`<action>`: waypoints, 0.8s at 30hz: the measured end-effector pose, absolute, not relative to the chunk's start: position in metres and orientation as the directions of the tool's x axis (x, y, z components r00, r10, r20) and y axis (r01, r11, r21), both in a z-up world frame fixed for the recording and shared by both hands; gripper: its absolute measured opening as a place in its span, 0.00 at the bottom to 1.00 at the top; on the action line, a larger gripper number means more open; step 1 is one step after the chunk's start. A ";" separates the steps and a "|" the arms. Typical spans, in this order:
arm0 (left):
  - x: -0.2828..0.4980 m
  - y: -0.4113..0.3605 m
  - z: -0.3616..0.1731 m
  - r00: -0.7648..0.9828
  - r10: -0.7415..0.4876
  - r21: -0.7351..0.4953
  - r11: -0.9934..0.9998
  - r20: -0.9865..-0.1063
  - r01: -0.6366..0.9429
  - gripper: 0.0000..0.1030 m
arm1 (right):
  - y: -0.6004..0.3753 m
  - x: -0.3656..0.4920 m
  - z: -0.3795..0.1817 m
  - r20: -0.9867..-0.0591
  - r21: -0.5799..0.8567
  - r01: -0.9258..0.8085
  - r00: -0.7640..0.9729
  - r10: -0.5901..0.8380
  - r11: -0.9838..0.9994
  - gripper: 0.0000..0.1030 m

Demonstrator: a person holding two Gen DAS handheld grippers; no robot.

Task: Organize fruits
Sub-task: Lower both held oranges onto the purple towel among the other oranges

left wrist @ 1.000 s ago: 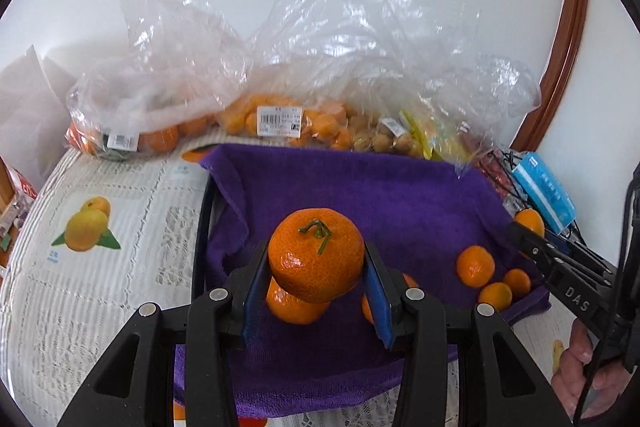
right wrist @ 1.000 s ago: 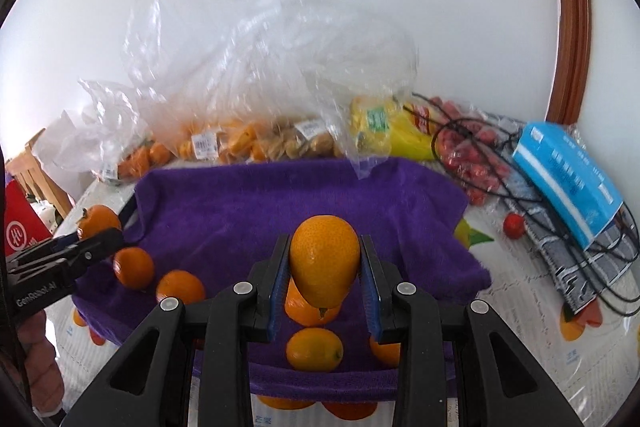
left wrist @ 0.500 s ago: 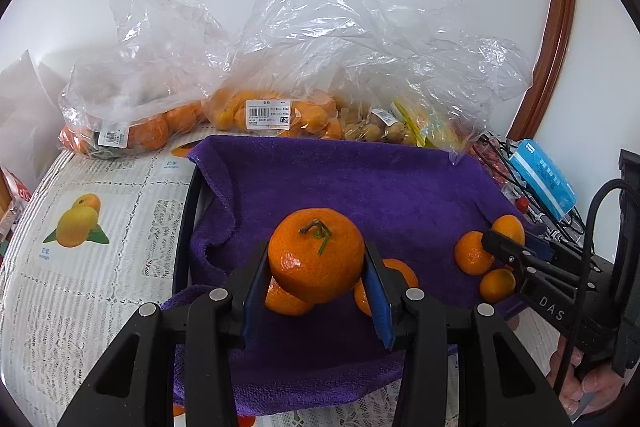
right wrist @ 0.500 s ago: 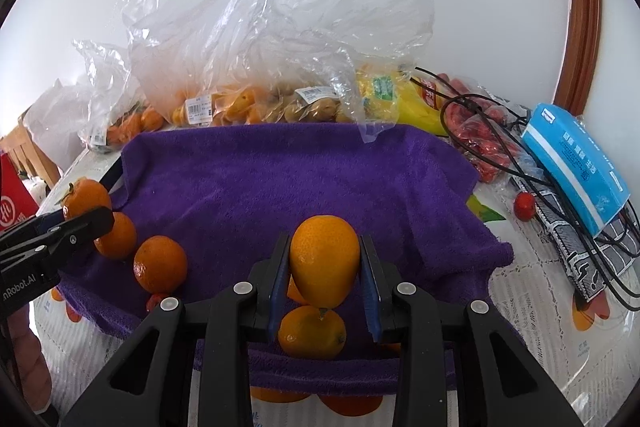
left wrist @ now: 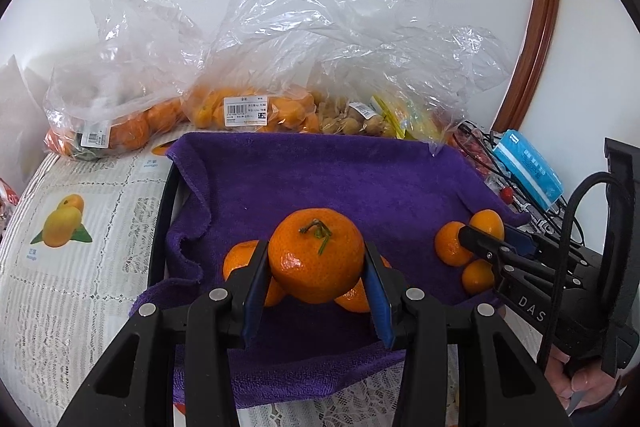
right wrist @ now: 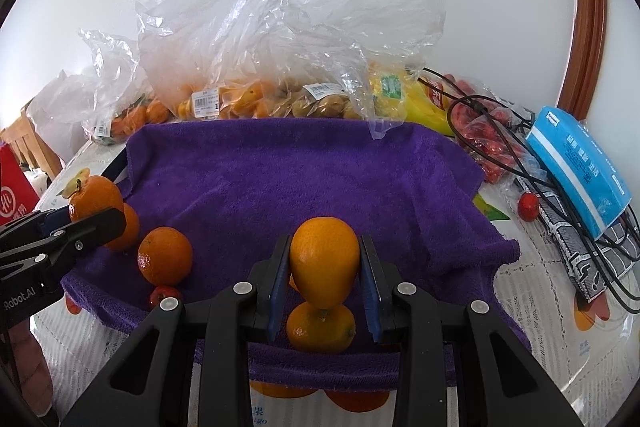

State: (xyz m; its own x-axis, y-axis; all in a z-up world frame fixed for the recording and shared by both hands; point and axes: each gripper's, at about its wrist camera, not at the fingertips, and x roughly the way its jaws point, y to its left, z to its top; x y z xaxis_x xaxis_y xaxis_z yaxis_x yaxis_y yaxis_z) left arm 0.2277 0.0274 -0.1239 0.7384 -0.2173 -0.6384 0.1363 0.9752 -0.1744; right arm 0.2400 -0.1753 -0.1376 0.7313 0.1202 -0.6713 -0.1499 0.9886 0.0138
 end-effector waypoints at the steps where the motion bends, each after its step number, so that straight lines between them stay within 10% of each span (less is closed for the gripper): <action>1: 0.228 0.027 -0.124 0.738 -0.218 -0.175 0.975 -0.639 0.136 0.41 | -0.175 0.240 -0.137 -0.673 0.011 -0.150 0.730 0.118 0.989 0.32; 24: 0.226 0.032 -0.123 0.749 -0.229 -0.214 0.970 -0.622 0.119 0.43 | -0.174 0.236 -0.130 -0.645 -0.022 -0.151 0.758 0.101 0.988 0.43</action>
